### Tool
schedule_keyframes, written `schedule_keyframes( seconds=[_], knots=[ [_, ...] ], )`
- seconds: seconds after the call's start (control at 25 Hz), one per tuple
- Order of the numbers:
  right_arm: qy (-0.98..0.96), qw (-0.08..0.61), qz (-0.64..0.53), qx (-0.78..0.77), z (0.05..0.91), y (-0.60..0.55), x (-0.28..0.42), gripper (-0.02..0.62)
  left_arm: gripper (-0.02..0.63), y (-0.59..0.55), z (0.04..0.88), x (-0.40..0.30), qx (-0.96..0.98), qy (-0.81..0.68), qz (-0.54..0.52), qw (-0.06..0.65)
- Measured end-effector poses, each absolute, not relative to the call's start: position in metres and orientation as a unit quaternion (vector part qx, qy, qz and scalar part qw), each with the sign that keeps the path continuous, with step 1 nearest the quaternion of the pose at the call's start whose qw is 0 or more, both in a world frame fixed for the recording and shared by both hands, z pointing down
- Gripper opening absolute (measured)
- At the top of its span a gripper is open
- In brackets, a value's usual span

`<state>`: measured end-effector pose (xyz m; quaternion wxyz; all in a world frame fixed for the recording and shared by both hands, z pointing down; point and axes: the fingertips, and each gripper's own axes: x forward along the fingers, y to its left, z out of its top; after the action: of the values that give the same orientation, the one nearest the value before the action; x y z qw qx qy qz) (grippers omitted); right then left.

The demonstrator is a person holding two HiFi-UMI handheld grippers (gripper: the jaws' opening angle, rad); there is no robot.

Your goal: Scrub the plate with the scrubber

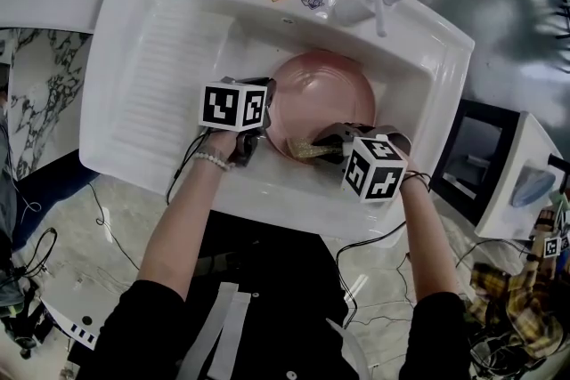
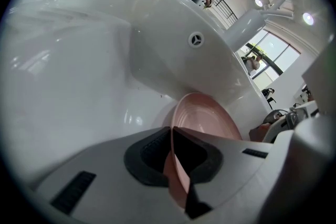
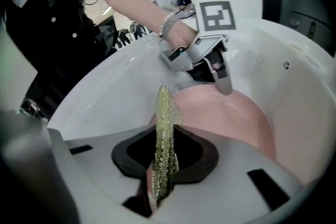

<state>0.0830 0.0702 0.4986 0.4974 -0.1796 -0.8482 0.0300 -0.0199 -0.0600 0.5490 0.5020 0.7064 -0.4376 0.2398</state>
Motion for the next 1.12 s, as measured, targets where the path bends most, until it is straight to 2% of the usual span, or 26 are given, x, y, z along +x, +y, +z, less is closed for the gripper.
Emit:
schedule_keyframes(
  seconds=[0.2,0.44,0.84,1.12],
  knots=[
    [-0.882,0.470,-0.023,-0.008,0.492,-0.004,0.070,0.074,0.015,-0.061,0.547,-0.021,0.708,-0.439,0.239,0.499],
    [-0.838,0.523,-0.109,0.111,0.510,-0.064,0.085,0.074,0.014,-0.062,0.547,-0.021,0.709,-0.441,0.240,0.495],
    [-0.800,0.571,-0.159,0.091,0.547,-0.069,0.083,0.075,0.015,-0.063,0.544,-0.023,0.709,-0.445,0.240,0.491],
    [-0.813,0.569,-0.086,0.085,0.547,-0.052,0.086,0.075,0.014,-0.064,0.543,-0.024,0.710,-0.447,0.241,0.487]
  ],
)
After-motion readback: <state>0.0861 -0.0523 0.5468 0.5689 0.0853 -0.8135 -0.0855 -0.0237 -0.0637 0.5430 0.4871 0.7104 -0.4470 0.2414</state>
